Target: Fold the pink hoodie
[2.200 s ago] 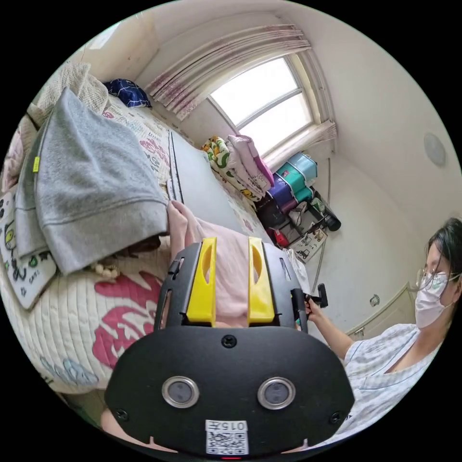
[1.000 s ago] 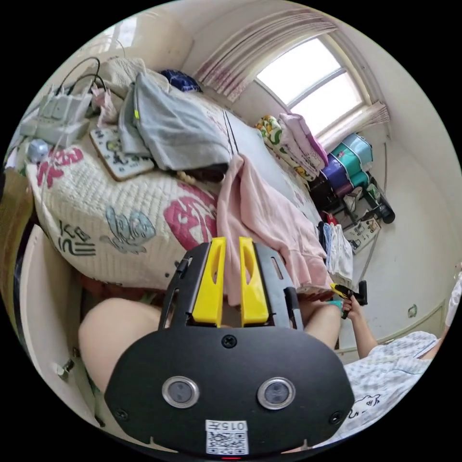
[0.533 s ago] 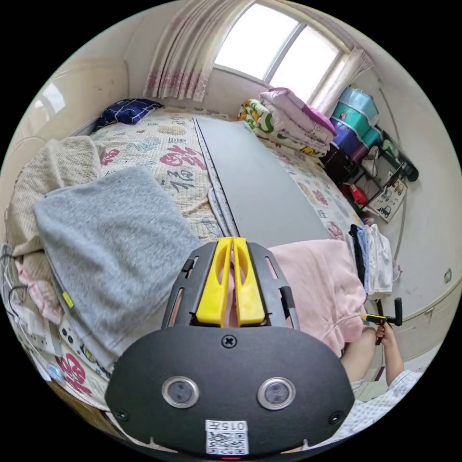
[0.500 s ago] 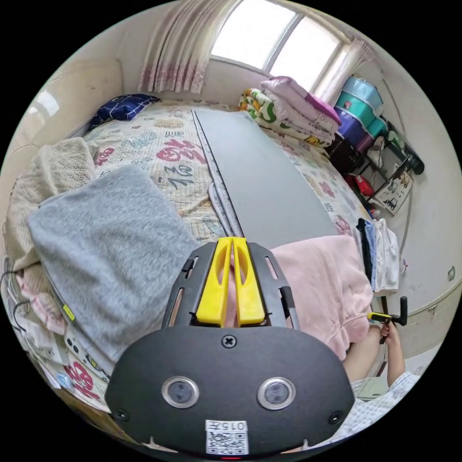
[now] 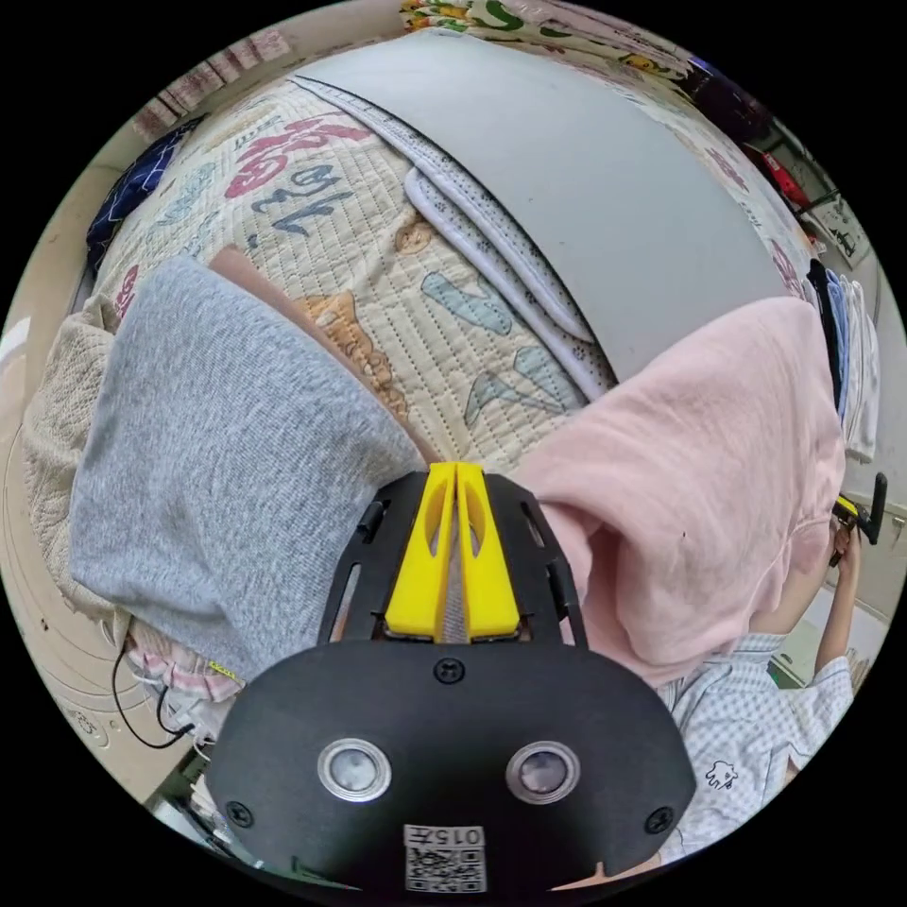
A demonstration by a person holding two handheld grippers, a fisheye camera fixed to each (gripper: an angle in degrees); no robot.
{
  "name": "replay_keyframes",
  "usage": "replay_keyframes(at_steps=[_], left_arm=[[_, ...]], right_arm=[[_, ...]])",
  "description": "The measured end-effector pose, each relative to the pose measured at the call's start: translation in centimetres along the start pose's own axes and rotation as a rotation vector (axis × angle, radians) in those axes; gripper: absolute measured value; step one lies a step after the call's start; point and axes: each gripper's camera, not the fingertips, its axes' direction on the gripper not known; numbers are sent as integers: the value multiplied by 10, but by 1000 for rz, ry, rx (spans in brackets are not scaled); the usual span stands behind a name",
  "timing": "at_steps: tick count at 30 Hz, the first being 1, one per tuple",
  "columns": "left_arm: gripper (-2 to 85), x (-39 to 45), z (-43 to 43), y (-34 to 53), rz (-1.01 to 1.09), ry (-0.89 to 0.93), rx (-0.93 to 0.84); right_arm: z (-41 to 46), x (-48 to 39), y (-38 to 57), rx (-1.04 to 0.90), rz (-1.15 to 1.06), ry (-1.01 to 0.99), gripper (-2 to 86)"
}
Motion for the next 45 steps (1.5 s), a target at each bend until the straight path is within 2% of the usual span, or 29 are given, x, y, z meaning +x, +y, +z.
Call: replay_keyframes(at_steps=[9,13,14,19,21,25,29,32,36,38,41,45], left_arm=[[-10,12,-13,25,48,-99,-156],[-8,24,-6,39,80,-193,-327],[-8,23,-9,41,54,-195,-324],[-2,59,-22,52,48,-342,-173],[4,70,-41,63,31,-323,-84],[23,82,-98,112,29,-99,121],[64,116,-133,191,174,181,342],[79,156,-131,245,296,157,458],[79,213,-111,285,511,36,548],[100,237,-96,285,606,50,527],[112,243,-80,275,656,40,488],[135,236,-63,261,689,39,426]], right_arm=[[0,18,24,40,9,-82,18],[-1,29,47,81,30,-106,19],[-1,33,54,93,34,-113,20],[-2,50,79,177,19,-254,25],[-2,54,89,218,10,-306,27],[-9,41,120,362,-68,-292,34],[-23,-6,150,465,-286,-148,44],[-26,-48,165,530,-501,-68,68],[2,-94,156,418,-793,-123,95],[30,-119,145,387,-919,-97,118],[70,-145,122,260,-1003,-59,166],[119,-166,94,89,-1063,65,175]])
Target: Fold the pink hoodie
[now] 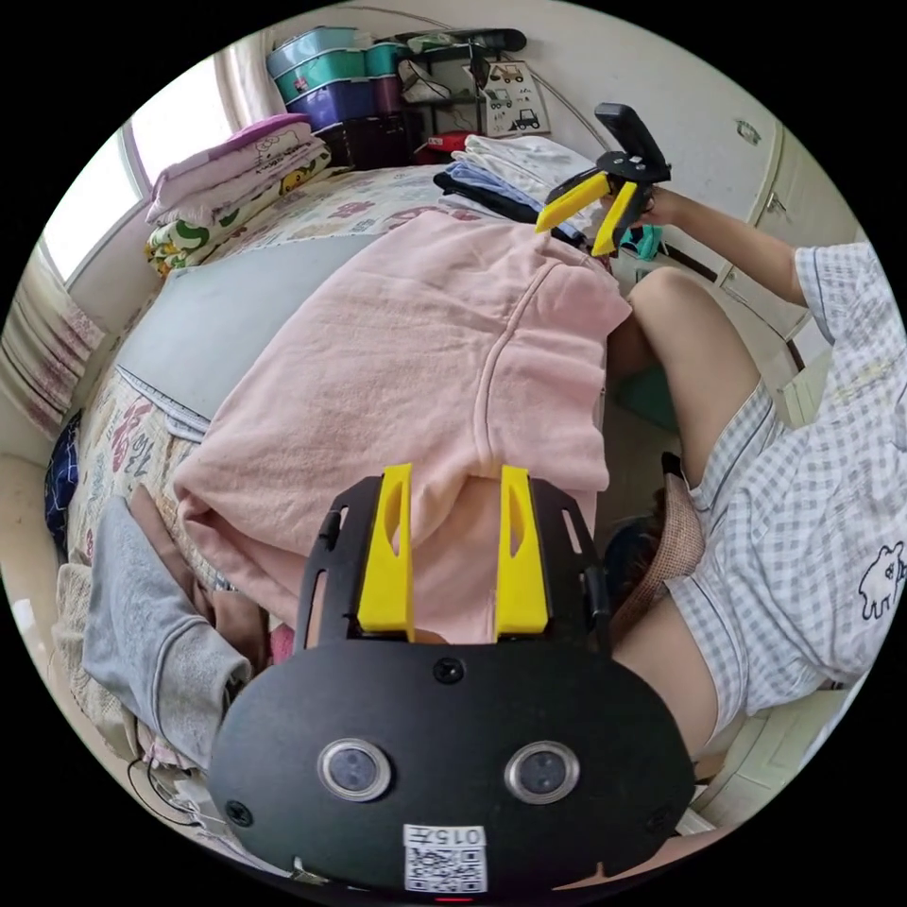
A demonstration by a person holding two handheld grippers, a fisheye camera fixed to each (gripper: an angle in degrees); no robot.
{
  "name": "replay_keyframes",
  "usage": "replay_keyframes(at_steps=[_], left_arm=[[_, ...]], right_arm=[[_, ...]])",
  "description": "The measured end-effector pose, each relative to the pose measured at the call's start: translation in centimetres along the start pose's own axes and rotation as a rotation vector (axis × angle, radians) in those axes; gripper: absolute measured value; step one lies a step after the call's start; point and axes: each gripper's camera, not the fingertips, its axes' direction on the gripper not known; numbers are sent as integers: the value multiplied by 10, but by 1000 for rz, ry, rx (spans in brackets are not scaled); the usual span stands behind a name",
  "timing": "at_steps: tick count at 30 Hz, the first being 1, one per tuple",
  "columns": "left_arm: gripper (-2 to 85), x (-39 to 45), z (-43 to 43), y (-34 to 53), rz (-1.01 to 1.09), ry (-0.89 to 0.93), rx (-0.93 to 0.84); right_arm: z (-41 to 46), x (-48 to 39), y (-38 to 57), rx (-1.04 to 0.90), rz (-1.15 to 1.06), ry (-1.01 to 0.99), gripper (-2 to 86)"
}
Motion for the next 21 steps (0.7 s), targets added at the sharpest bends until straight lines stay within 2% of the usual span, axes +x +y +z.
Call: replay_keyframes(at_steps=[5,10,13,14,16,19,21], left_arm=[[138,-17,16,8,71,81,-45],[96,-27,11,29,175,115,-84],[53,-42,11,40,169,105,-66],[34,-51,13,41,165,167,-76],[23,-66,9,43,176,238,-73],[18,-129,-38,35,143,288,67],[20,-188,-81,16,66,228,195]], right_arm=[[67,-2,-26,-276,-142,81,162],[89,2,-35,-338,-169,61,133],[99,6,-36,-359,-210,128,63],[103,9,-39,-363,-217,138,41],[100,22,-49,-341,-188,152,19],[56,70,-92,-199,-67,38,9],[22,104,-136,-77,19,161,12]])
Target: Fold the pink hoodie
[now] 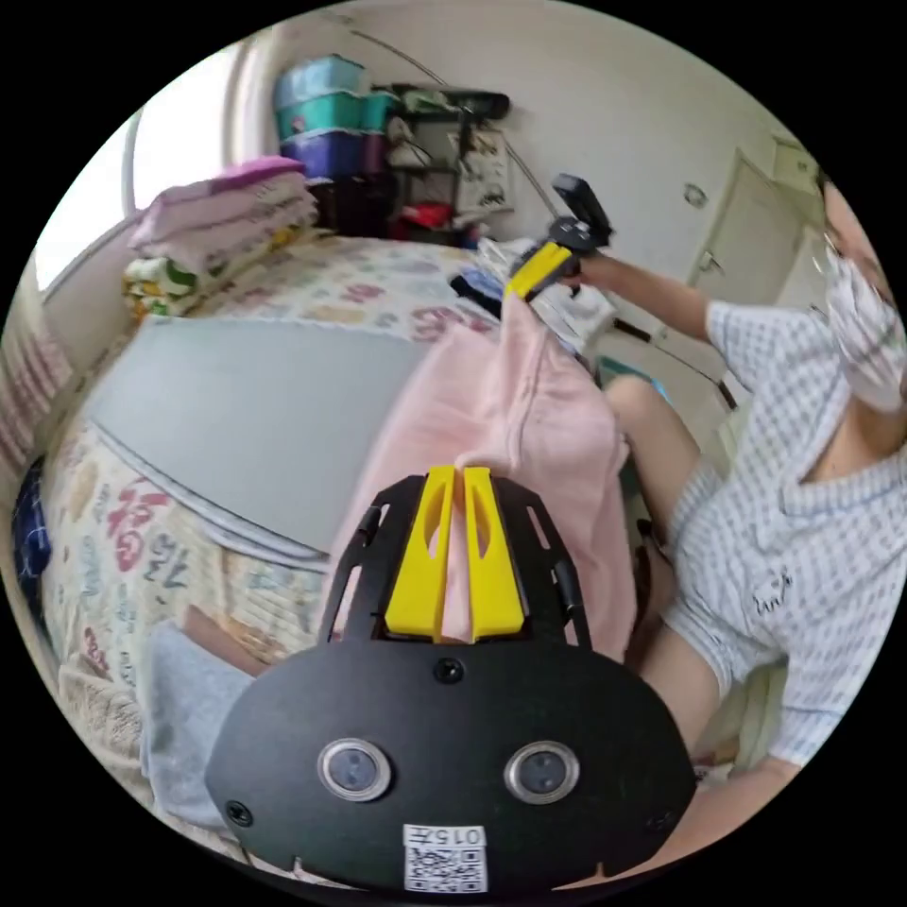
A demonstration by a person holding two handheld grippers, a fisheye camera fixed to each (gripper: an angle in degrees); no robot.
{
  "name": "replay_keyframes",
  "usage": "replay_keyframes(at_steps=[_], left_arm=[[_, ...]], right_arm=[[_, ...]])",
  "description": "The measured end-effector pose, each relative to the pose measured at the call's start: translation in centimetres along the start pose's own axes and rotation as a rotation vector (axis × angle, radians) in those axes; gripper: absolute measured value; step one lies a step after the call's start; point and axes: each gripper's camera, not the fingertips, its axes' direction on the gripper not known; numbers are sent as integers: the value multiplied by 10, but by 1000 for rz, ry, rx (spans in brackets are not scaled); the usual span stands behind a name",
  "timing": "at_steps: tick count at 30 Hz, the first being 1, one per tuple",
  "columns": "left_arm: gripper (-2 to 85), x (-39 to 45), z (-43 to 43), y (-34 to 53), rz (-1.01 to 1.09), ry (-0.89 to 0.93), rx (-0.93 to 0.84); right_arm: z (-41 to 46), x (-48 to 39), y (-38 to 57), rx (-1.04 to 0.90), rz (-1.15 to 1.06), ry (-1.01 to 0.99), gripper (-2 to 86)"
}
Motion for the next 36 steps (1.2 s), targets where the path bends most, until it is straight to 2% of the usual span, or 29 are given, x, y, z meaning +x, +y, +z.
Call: replay_keyframes(at_steps=[1,2,3,4,5,7,9,12,14,17,22,27,29,32,36], left_arm=[[23,-34,-35,-16,-79,-140,106],[27,-72,-67,-26,-251,-264,214],[31,-89,-81,-26,-355,-310,276],[39,-110,-106,-17,-535,-358,413],[53,-112,-125,-2,-618,-361,542],[63,-94,-138,24,-635,-348,653],[64,-63,-131,53,-590,-327,647],[61,-5,-91,118,-551,-286,559],[61,33,-53,165,-538,-232,507],[61,61,-19,202,-553,-162,498],[73,82,15,198,-455,-5,522],[81,109,60,207,-401,50,537],[81,113,80,199,-414,112,473],[85,126,98,172,-346,72,299],[101,147,105,159,-283,105,303]], right_arm=[[-19,29,-31,90,127,120,19],[-38,58,-55,215,284,201,29],[-46,72,-63,281,369,211,36],[-62,93,-71,406,506,174,44],[-73,102,-71,500,552,107,48],[-79,96,-64,559,522,44,53],[-69,79,-45,558,468,33,59],[-25,56,12,447,430,17,73],[19,54,68,344,529,-16,86],[63,53,128,303,714,-96,114],[99,35,160,238,838,-98,127],[116,21,168,177,881,-79,117],[118,18,175,184,901,-75,96],[128,24,177,147,956,-103,61],[121,19,166,123,940,-22,18]])
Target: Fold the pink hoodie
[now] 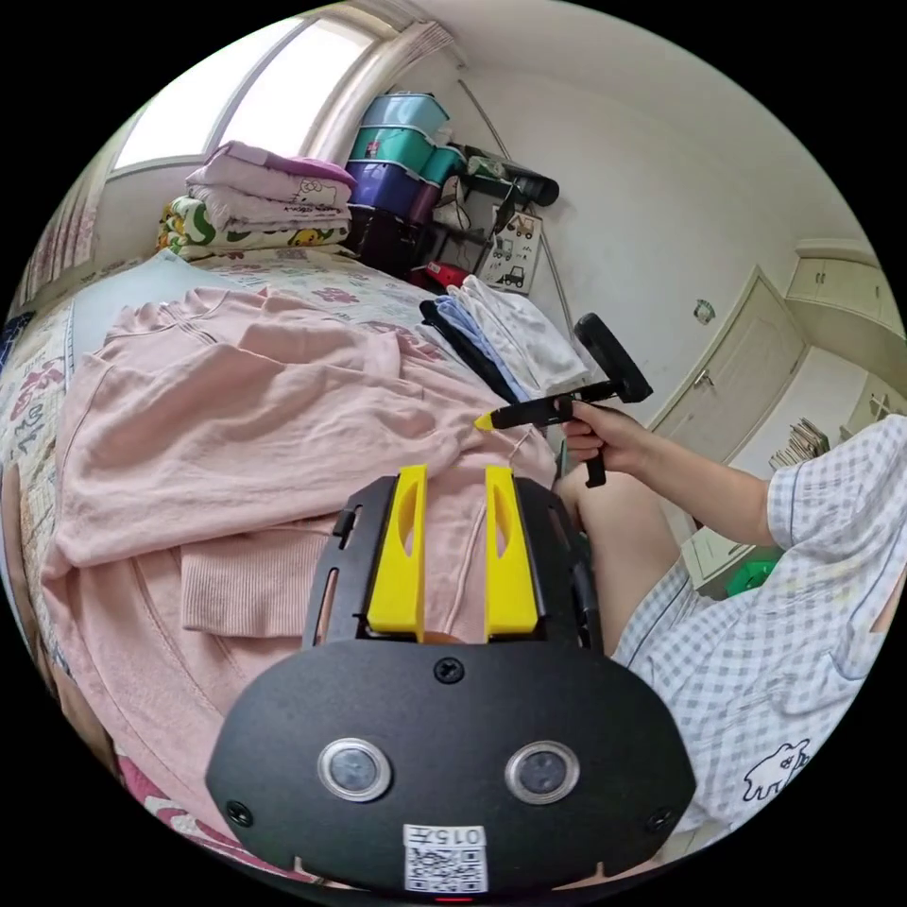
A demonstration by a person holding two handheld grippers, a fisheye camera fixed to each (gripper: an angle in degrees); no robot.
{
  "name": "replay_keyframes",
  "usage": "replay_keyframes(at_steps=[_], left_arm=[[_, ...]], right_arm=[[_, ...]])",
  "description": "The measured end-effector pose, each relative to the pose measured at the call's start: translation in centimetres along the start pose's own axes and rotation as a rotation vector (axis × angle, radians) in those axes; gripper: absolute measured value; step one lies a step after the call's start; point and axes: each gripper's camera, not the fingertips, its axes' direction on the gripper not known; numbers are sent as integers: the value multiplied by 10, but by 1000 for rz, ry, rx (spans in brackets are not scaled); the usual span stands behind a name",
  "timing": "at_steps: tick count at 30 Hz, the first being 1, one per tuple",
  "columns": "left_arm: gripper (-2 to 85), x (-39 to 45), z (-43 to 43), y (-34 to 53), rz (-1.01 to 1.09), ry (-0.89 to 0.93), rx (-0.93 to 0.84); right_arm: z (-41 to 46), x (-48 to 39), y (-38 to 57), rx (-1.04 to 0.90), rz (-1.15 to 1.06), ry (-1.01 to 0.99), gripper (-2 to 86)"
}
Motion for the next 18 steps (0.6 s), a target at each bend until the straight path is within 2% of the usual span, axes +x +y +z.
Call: replay_keyframes(at_steps=[5,11,13,14,17,18], left_arm=[[153,22,1,1,28,-82,56],[174,32,-22,16,5,-186,221],[163,27,-35,20,-15,-271,262],[127,20,-44,24,-37,-327,292],[51,-5,-69,37,-122,-279,358],[50,-12,-75,40,-165,-273,373]], right_arm=[[-31,-43,-8,128,-113,-286,2],[-10,-134,-10,71,-360,-398,-1],[3,-159,-6,22,-452,-438,0],[10,-174,-1,-6,-509,-468,1],[19,-202,17,-32,-631,-450,9],[18,-204,23,-16,-653,-441,11]])
